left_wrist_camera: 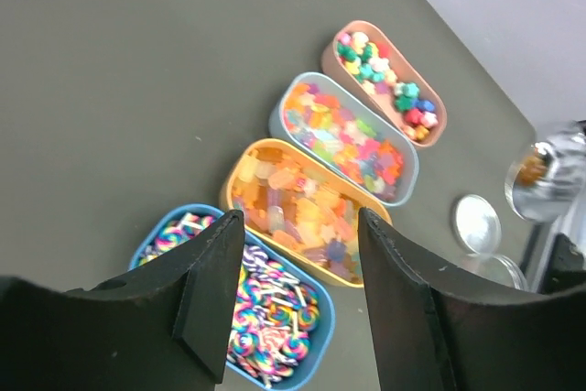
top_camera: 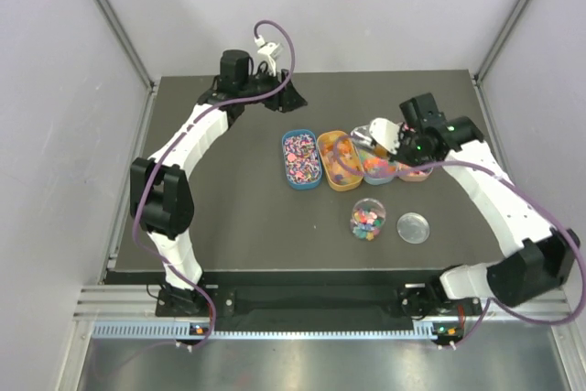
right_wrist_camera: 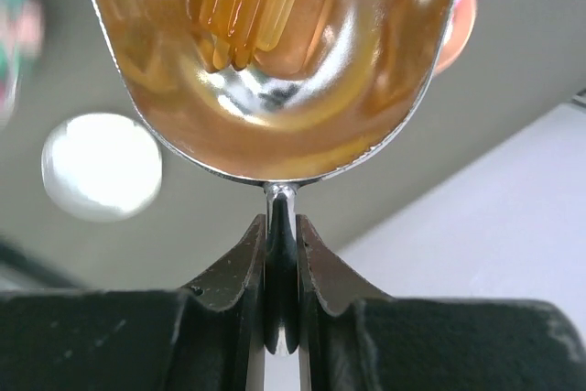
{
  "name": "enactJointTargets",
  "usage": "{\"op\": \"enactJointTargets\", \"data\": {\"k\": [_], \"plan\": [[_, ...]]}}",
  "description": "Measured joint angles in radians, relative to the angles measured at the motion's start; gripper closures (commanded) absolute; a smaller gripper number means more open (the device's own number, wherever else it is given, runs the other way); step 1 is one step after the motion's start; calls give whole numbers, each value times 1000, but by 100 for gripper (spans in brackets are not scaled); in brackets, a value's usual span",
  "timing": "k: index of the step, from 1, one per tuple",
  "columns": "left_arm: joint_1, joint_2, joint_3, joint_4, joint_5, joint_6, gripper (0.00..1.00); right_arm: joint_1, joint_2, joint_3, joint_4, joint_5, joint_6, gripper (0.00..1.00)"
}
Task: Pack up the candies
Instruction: Scoop the fake candies from the storage box, then place the fake candies in the packing bottle.
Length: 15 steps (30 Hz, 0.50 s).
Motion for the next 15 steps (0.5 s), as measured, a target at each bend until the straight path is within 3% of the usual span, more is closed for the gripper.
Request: {"op": "enactJointTargets", "data": {"k": [6, 15], "plan": [[-13, -16, -45, 3, 82, -40, 44, 0, -147, -19, -227, 44, -184, 100], [-197, -68, -210, -3, 151, -67, 44, 2, -203, -124, -291, 157, -332, 100]]}}
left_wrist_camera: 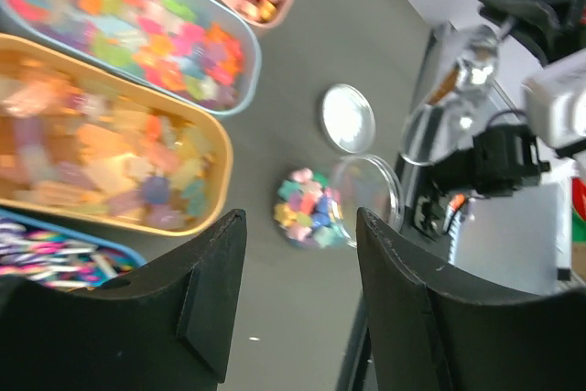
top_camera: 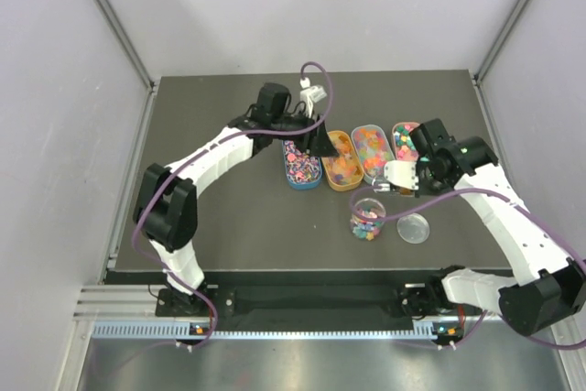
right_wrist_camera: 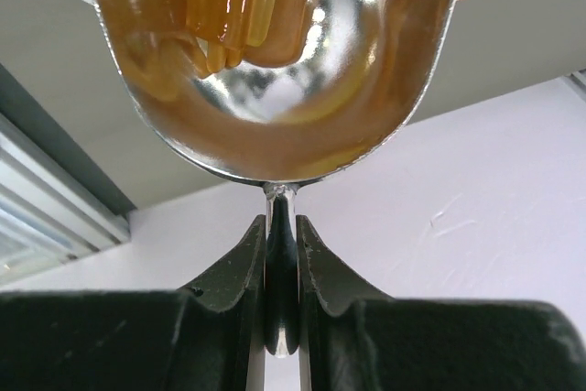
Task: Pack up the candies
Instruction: Place the fake candies in the packing bottle.
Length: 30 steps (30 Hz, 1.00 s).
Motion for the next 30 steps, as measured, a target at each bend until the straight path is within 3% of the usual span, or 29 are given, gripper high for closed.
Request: {"op": "enactJointTargets", "data": {"k": [6, 16, 30], "plan": [[-19, -1, -11, -6, -9, 4, 44, 13, 0, -24, -11, 80, -71, 100], [10, -11, -35, -32, -137, 77, 43, 72, 18, -23, -12, 191, -175, 100], [40, -26, -35, -53, -221, 120, 43, 225, 24, -91, -12, 275, -166, 100]]}}
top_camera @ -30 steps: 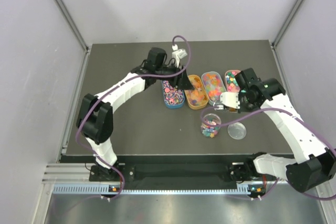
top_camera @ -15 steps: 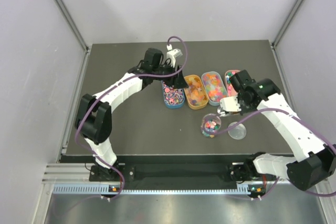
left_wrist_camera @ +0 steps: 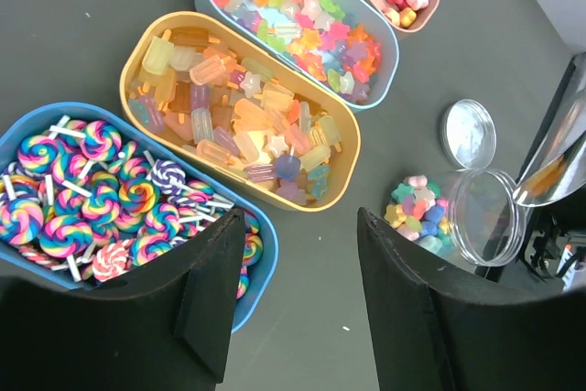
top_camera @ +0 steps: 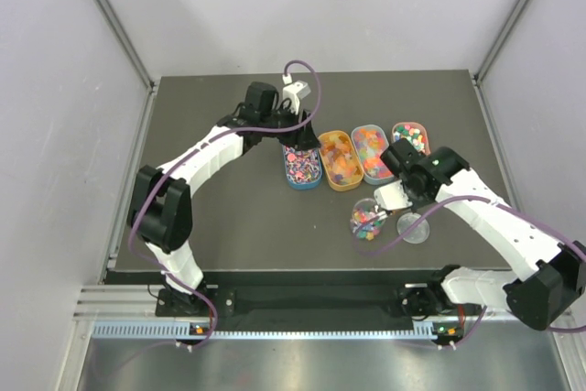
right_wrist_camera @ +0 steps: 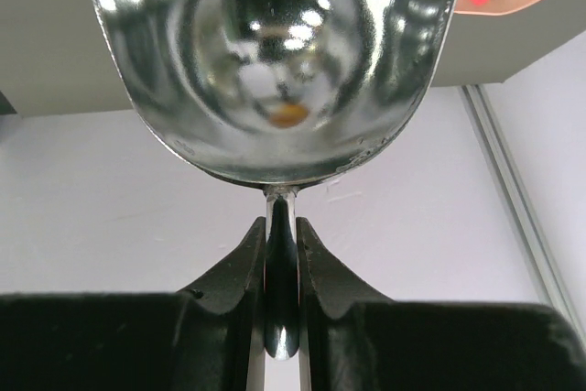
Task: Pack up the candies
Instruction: Place the fake candies in the packing bottle, then adjust the spatula.
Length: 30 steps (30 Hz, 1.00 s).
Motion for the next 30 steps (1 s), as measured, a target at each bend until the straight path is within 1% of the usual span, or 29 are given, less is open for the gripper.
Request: {"op": "enactJointTargets", "data": {"k": [5, 13, 18, 20, 22, 24, 27, 30], "plan": [[6, -2, 0, -4, -11, 8, 42, 12, 5, -30, -2, 35, 2, 100], [11, -5, 0, -5, -18, 20, 42, 29, 40, -29, -3, 76, 12, 100], [14, -8, 0, -10, -19, 20, 42, 34, 56, 12, -9, 80, 25, 100], [16, -9, 5, -11, -18, 17, 42, 34, 70, 84, -16, 65, 39, 100], [18, -10, 16, -11, -12, -6, 46, 35, 110, 210, -24, 42, 72, 100], [18, -10, 32, -7, 8, -43, 48, 34, 172, 352, -22, 7, 135, 100], [22, -17, 40, 31, 56, -127, 46, 35, 264, 504, -9, -53, 244, 100], [22, -24, 40, 61, 82, -182, 44, 35, 358, 602, -2, -121, 347, 100]]}}
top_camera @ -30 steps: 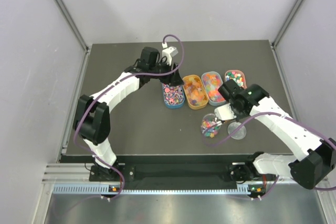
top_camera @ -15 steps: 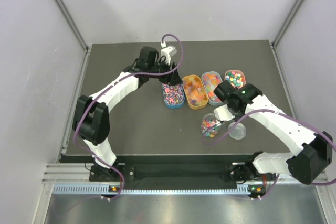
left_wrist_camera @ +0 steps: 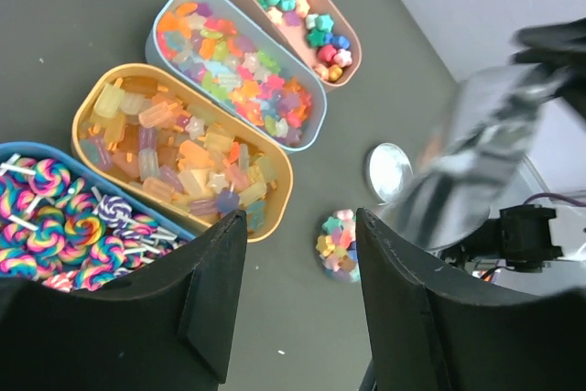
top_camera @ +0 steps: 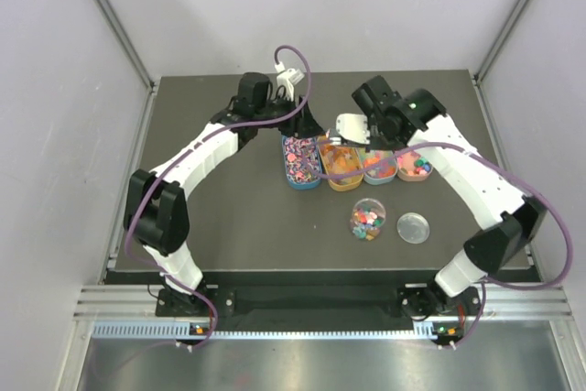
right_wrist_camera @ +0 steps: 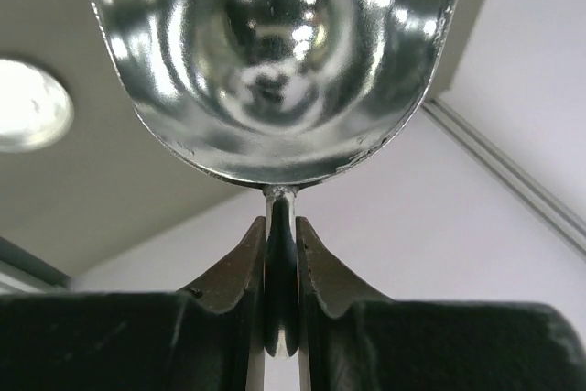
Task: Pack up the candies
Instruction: Adjust the spatula.
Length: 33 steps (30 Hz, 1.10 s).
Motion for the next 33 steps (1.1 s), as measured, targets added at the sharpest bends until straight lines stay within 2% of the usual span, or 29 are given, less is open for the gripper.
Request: {"op": "enactJointTargets", "data": {"k": [5, 14, 22, 27, 33], "plan": [[4, -6, 0, 12, 8, -31, 44, 1, 93, 38, -6, -66, 105, 100], [12, -6, 0, 23, 6, -56, 44, 9, 111, 61, -13, -94, 168, 100], [20, -16, 6, -19, -19, -29, 44, 9, 92, -72, -6, -91, 190, 100], [26, -66, 9, -24, -20, -22, 44, 11, 93, -81, -9, -91, 198, 100], [27, -87, 0, -9, -12, -31, 44, 11, 148, 20, -18, -91, 204, 100]]}}
